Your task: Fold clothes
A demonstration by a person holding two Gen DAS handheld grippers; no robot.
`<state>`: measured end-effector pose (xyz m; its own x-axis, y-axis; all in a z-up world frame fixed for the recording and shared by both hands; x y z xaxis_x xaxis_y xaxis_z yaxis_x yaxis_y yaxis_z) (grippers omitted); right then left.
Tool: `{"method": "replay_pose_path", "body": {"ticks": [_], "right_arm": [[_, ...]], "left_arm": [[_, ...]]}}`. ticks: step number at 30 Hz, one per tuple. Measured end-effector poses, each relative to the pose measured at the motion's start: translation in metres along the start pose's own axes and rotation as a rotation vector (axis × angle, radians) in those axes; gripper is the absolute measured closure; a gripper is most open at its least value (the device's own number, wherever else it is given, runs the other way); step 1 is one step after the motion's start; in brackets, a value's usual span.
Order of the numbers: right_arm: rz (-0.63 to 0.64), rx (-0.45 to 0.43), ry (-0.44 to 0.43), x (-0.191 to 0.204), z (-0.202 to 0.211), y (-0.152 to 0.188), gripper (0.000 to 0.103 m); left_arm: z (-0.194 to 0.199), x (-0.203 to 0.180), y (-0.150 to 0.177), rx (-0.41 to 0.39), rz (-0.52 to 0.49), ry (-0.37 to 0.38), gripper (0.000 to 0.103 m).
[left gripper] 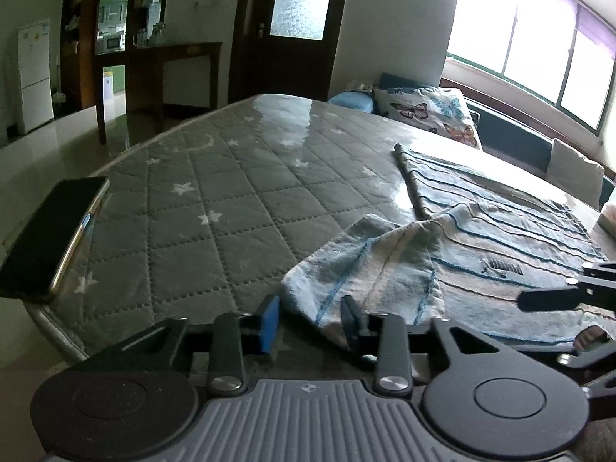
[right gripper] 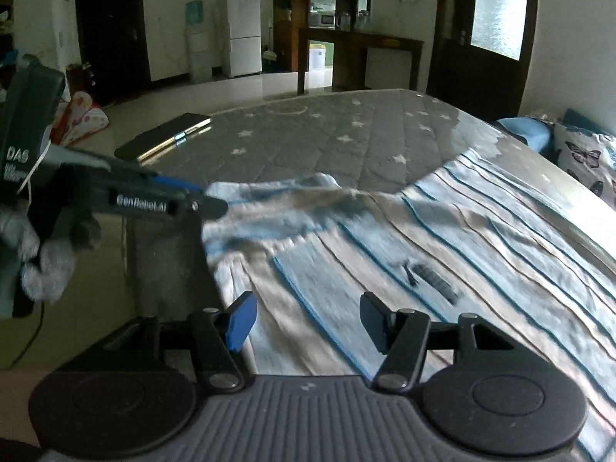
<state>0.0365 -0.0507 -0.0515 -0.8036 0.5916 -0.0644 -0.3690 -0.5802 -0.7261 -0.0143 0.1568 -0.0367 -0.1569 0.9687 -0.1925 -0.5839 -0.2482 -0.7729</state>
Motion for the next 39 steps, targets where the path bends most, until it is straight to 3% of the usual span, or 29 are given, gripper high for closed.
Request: {"method": "replay_pose_path", "body": {"ticks": [2, 5, 10, 15, 20, 24, 29, 34, 36, 39], "right_arm": [[0.003, 0.004, 0.002, 0.004, -0.007, -0.005, 0.042], [0.017, 0.026, 0.003, 0.014, -0.022, -0.008, 0.042], [0.005, 0.023, -0.01, 0.02, -0.025, -0.008, 0.043], [-0.04, 0.006, 0.008, 0.005, -0.005, -0.001, 0.042], [-0.118, -0.021, 0.085, -0.03, 0.025, 0.01, 0.042], [-0.18, -0.033, 0.157, -0.059, 0.048, 0.023, 0.042], [-0.242, -0.024, 0.203, -0.081, 0.061, 0.041, 0.042], [-0.272, -0.016, 0.209, -0.086, 0.067, 0.055, 0.042], [-0.282, -0.018, 0.209, -0.088, 0.071, 0.058, 0.042], [-0.293, -0.029, 0.216, -0.092, 0.08, 0.06, 0.042]], "left_arm": [[0.0, 0.003, 0.0, -0.001, 0.011, 0.009, 0.087], [0.001, 0.005, -0.001, -0.009, 0.037, 0.031, 0.093], [0.017, -0.004, -0.014, -0.087, 0.038, 0.084, 0.096], [0.037, -0.033, -0.027, -0.157, -0.003, 0.217, 0.097], [0.047, -0.07, -0.027, -0.165, -0.086, 0.367, 0.097], [0.046, -0.098, -0.017, -0.128, -0.187, 0.443, 0.097], [0.033, -0.118, 0.004, -0.018, -0.283, 0.511, 0.096], [0.023, -0.124, 0.018, 0.078, -0.309, 0.513, 0.094], [0.024, -0.124, 0.017, 0.097, -0.323, 0.531, 0.093], [0.032, -0.122, 0.008, 0.081, -0.357, 0.556, 0.084]]}}
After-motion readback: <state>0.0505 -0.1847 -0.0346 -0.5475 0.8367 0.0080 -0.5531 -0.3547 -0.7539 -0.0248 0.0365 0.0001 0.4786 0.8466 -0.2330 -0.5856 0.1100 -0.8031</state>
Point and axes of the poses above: each gripper's, at about its wrist camera, not at the fingertips, and z roughly against the way its jaws point, x to its left, y to its underside, the point moved 5 cm from there along -z, roughly the way its jaws point, and after that the axes turned 5 degrees about y, right-handed, at the moved point
